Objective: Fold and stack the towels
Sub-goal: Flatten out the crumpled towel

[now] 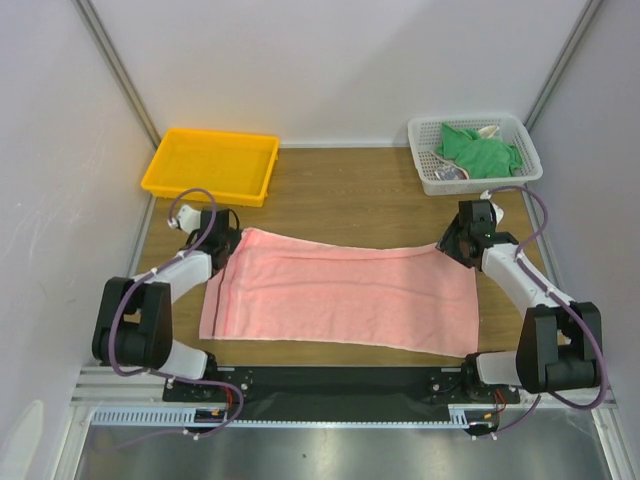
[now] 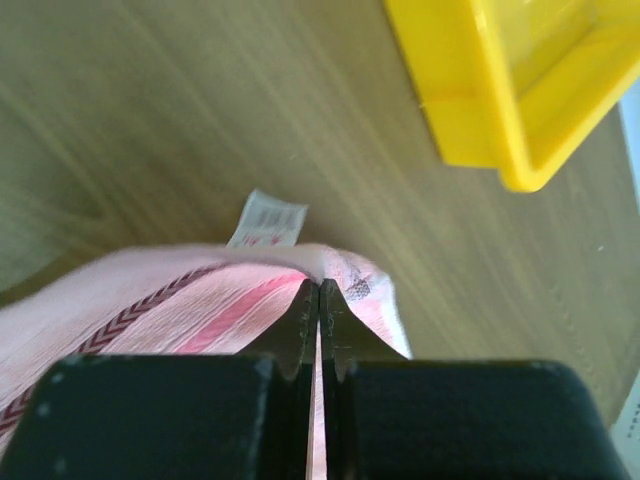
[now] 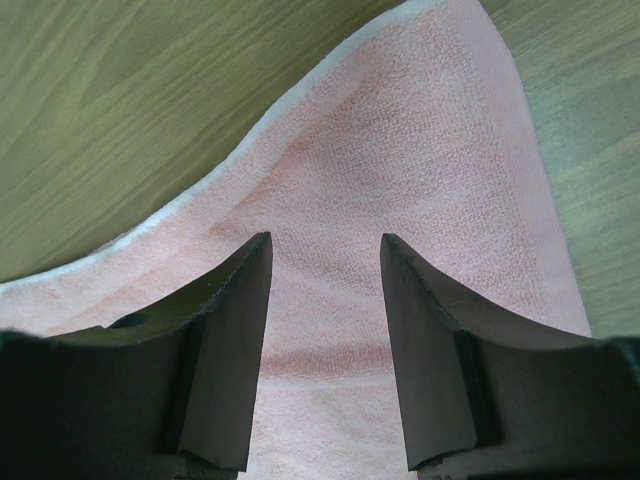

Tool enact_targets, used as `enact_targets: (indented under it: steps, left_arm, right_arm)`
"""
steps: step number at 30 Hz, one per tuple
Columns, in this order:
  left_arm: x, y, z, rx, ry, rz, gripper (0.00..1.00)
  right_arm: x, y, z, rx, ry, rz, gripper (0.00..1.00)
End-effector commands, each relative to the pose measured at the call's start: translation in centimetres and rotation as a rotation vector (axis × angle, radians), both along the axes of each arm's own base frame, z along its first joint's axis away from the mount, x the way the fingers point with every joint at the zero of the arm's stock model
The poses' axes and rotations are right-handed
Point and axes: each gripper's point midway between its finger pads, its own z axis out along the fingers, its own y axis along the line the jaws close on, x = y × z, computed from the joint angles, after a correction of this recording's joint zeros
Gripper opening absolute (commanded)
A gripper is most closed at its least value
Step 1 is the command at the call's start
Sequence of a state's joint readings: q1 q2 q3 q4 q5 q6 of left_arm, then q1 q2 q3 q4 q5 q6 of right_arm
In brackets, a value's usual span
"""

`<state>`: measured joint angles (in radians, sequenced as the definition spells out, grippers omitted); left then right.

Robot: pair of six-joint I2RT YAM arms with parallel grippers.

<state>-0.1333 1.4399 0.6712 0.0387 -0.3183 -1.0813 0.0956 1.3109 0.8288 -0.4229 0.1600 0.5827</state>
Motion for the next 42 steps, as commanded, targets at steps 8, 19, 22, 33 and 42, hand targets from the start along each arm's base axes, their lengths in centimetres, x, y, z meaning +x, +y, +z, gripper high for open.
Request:
enact_targets:
  steps: [8,19,22,33,42]
  left_arm:
    - [4.0,3.0,0.6,-0.009,-0.052,0.126,0.0]
    - [5.4,4.2,-0.2,-0.042,-0.052,0.184,0.06]
    - [5.6,4.4,0.5,-0.013,-0.056,0.168,0.38]
    - [3.9,4.2,9.7,0.301,-0.17,-0.072,0.86]
    - [-0.1,0.7,7.0,0.279,-0.113,-0.227,0.9]
  right_arm:
    - [4.3,0.4,0.4,-0.019,-0.077,0.051,0.52]
    - [7.0,0.7,-0.7,-0.045,-0.086,0.107,0.51]
    - [7.6,0.3,-1.3,-0.07,-0.072,0.105,0.51]
    - [8.1,-2.5,-2.3,-0.152,-0.03,0.0,0.51]
    - [8.3,-3.5,-4.3,-0.126,-0.008,-0.03,0.42]
